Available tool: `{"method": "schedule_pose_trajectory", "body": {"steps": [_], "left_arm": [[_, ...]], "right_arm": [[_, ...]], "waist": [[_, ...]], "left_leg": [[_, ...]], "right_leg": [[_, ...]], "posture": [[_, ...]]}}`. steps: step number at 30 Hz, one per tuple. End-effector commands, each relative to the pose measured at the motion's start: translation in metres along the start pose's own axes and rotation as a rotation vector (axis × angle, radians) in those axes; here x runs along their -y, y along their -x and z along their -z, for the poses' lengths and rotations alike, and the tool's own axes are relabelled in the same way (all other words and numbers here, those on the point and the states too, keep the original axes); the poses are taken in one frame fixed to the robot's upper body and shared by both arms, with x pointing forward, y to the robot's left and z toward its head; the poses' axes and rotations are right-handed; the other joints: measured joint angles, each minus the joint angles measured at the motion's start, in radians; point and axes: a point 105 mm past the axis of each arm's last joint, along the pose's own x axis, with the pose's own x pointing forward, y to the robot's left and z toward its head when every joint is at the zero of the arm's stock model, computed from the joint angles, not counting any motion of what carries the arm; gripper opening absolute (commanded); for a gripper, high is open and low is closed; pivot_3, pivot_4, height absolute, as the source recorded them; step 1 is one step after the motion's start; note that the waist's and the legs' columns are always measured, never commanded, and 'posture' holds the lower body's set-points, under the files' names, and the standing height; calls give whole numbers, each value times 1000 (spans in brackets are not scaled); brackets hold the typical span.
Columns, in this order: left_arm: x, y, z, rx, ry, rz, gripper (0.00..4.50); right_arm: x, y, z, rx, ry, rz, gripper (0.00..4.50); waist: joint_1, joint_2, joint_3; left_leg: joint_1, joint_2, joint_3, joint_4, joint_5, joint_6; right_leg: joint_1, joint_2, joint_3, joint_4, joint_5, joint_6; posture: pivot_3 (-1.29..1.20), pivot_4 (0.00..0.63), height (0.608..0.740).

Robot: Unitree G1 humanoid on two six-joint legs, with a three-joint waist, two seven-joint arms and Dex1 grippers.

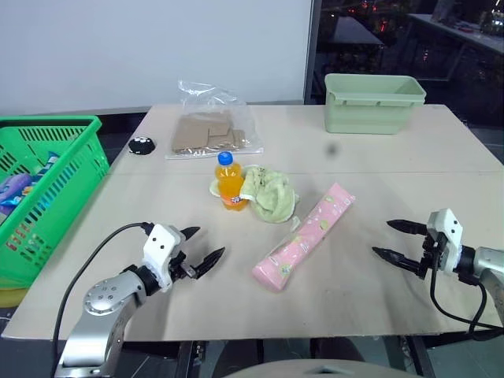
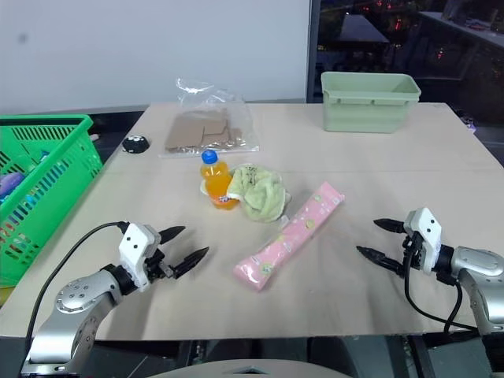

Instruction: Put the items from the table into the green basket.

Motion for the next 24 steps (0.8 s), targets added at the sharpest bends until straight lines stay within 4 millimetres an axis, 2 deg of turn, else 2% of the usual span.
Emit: {"method": "schedule_pose_trajectory", "body": {"steps": [1,20,22,24], "left_arm": [[-3,4,-15,40,-54,2,4410],[-3,6,-12,28,-52,25,4410],[-6,9,-16,30,-71,29,4410],[-9,15,-26,30,-55,69,4410]], "right_arm": [[5,7,-10,15,45,12,4500],[9,5,-8,-8,59,-1,4500],[11,-1,-20,24,89,-14,4500],[10,-11,-43,89,99,-34,4500]], "waist": [[0,0,0],[1,0,0],[0,0,0],[-2,1,1]], "left_leg": [[0,0,0,0,0,0],[0,0,0,0,0,0],[0,0,0,0,0,0],[0,0,0,0,0,0]], "right_leg": [[0,0,0,0,0,0],[0,0,0,0,0,0],[0,0,0,0,0,0],[0,0,0,0,0,0]], "posture": [[-15,0,740],[-9,0,740],[-14,0,740],[-14,0,740]]}}
